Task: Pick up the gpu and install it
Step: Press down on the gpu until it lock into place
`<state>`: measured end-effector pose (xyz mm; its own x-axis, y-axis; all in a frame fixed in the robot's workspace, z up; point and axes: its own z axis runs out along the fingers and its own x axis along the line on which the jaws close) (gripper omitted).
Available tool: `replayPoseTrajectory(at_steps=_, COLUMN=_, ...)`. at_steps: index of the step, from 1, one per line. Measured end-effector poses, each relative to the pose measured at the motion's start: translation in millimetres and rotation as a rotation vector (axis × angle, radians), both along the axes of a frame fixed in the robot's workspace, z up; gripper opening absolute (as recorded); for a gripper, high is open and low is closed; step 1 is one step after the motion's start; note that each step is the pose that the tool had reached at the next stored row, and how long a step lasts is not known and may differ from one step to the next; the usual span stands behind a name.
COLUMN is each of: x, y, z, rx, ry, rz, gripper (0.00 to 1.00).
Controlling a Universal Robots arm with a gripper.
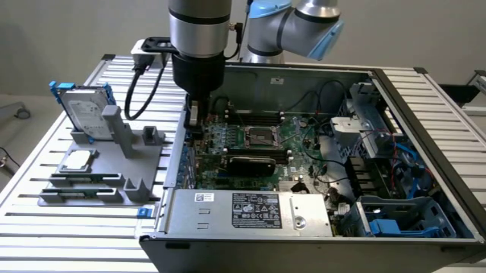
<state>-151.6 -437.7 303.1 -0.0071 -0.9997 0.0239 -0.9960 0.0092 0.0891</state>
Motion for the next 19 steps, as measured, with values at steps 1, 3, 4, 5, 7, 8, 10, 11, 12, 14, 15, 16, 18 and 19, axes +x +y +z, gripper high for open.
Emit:
replayPoseTrajectory(at_steps=1, x=-0.1, y=0.0, z=0.0, rx=-0.0010, ry=0.0000, rz=0.000, gripper=0.11)
replayPoseTrajectory(at_steps=3, x=-0.4, y=0.0, z=0.0, rx=-0.0024, ry=0.0001, rz=0.001, gripper=0.11)
replayPoseTrajectory(at_steps=4, x=-0.6, y=0.0, z=0.0, rx=-0.0029, ry=0.0001, rz=0.001, gripper=0.11)
replayPoseTrajectory(at_steps=5, x=-0.9, y=0.0, z=0.0, rx=-0.0033, ry=0.0001, rz=0.001, gripper=0.11)
replayPoseTrajectory(at_steps=7, x=-1.2, y=0.0, z=0.0, rx=-0.0039, ry=0.0000, rz=0.001, gripper=0.11)
replayPoseTrajectory(at_steps=8, x=-1.2, y=0.0, z=0.0, rx=-0.0041, ry=0.0000, rz=0.001, gripper=0.11)
replayPoseTrajectory(at_steps=10, x=-1.3, y=0.0, z=0.0, rx=-0.0042, ry=0.0000, rz=0.001, gripper=0.11)
replayPoseTrajectory(at_steps=11, x=-1.3, y=0.0, z=0.0, rx=-0.0042, ry=0.0000, rz=0.001, gripper=0.11)
replayPoseTrajectory(at_steps=12, x=-1.3, y=0.0, z=0.0, rx=-0.0042, ry=0.0000, rz=0.002, gripper=0.11)
replayPoseTrajectory(at_steps=14, x=-1.3, y=0.3, z=-0.1, rx=-0.0040, ry=-0.0001, rz=0.002, gripper=0.11)
replayPoseTrajectory(at_steps=15, x=-1.4, y=0.8, z=-0.1, rx=-0.0040, ry=-0.0001, rz=0.001, gripper=0.11)
replayPoseTrajectory(at_steps=16, x=-1.3, y=1.2, z=0.0, rx=-0.0041, ry=0.0000, rz=0.002, gripper=0.11)
replayPoseTrajectory(at_steps=18, x=-1.3, y=2.1, z=0.0, rx=-0.0043, ry=0.0000, rz=0.002, gripper=0.11)
replayPoseTrajectory(at_steps=19, x=-1.2, y=2.3, z=0.0, rx=-0.0042, ry=0.0000, rz=0.002, gripper=0.11)
